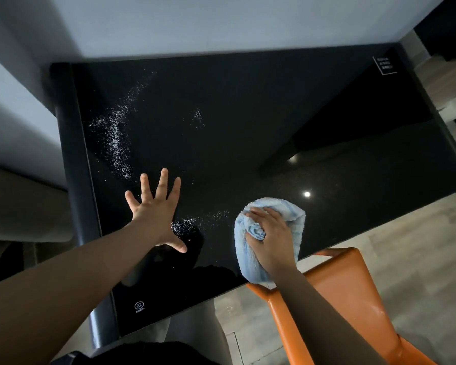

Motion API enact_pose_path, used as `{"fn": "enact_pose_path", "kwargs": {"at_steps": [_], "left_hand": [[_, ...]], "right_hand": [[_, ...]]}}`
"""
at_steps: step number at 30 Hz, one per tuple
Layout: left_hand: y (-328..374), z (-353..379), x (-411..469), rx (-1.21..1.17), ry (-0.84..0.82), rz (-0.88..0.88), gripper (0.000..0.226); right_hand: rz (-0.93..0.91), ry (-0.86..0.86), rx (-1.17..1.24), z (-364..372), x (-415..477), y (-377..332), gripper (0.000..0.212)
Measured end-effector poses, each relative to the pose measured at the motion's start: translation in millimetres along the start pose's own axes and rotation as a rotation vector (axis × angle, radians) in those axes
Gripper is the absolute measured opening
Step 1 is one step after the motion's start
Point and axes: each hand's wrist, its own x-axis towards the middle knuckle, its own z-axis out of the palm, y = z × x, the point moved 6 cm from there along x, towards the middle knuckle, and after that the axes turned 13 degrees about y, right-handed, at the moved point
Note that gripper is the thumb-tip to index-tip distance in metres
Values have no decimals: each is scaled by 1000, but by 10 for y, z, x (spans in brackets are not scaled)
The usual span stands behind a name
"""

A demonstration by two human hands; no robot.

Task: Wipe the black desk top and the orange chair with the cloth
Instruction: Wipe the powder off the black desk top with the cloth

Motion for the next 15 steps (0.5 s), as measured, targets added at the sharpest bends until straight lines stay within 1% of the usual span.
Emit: {"fn": "enact_pose_path", "kwargs": {"at_steps": [2, 9, 12, 15], "left_hand": [[4, -9, -5, -1, -1, 0, 161], [10, -10, -16, -6, 2, -2, 162], [15, -16, -24, -15, 6, -3, 162], [9, -16, -33, -5, 15, -5, 163]], "right_hand": [[7, -6, -35, 10, -84, 38, 49], [38, 5, 38, -86, -370, 142, 43], [58, -4, 31, -165, -532, 179, 43], [23, -9, 9, -149, -689, 270, 39]]}}
